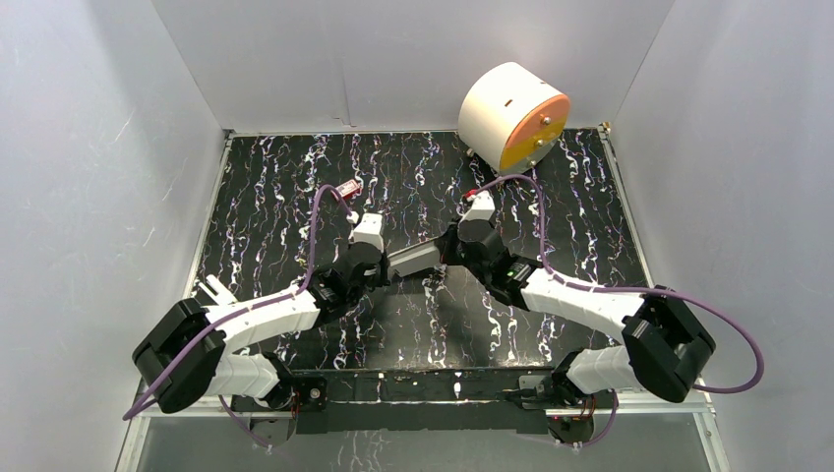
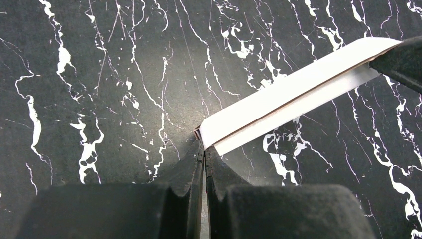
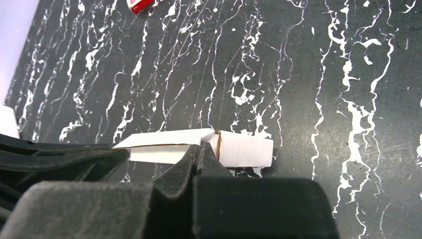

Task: Fold the paper box

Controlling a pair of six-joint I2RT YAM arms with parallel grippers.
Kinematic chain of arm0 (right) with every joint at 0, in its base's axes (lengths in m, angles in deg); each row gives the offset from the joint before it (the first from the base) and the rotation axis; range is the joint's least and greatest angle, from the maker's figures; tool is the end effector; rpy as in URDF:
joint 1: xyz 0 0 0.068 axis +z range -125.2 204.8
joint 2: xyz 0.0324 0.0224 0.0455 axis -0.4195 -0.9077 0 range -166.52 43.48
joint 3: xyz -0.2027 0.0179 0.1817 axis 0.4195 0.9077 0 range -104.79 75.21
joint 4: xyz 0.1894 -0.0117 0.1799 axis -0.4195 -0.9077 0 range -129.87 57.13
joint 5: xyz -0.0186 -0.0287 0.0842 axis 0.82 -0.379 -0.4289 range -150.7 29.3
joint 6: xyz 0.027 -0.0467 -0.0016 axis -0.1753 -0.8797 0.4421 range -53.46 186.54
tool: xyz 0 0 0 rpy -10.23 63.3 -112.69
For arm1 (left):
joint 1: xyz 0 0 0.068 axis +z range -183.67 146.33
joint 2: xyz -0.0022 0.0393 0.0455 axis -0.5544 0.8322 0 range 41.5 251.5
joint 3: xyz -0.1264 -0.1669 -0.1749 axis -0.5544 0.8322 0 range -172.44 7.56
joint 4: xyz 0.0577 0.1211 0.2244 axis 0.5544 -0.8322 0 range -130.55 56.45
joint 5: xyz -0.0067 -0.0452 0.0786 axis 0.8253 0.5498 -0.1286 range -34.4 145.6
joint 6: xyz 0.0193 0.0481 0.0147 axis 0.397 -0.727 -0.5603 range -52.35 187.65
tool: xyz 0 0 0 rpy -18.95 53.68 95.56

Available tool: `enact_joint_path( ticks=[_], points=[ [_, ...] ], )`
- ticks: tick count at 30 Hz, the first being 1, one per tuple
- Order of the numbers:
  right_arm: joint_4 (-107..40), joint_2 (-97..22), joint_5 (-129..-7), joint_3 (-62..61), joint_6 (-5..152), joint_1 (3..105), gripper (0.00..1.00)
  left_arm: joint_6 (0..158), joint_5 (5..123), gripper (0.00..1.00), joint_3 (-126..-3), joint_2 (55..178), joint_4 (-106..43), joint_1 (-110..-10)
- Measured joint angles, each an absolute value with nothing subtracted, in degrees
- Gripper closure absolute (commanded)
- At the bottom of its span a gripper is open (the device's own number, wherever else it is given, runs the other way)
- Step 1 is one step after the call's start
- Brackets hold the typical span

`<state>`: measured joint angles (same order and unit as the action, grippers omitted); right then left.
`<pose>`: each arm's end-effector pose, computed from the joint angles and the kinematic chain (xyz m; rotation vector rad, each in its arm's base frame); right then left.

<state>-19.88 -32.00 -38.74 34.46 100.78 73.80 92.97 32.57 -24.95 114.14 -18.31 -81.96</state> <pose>0.1995 0.2094 0.2391 0.0040 1.9679 0.5954 0.1861 -0.1878 0.2086 0.1415 1.9893 -0.4338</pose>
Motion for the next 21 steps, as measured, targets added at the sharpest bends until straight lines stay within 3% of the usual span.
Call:
enact_joint_path(
  ticks=[8,21],
  points=[
    [-19.68,-31.56,-38.37,35.31,102.55,73.08,1.0,93.21,33.34,1.0,-24.95,114.29,-17.85,-82.25],
    [-22.07,-32.0,-35.7,35.86,92.3,72.81,1.0,93.16,35.04,1.0,-26.26,115.71,-17.02,-82.6]
  ],
)
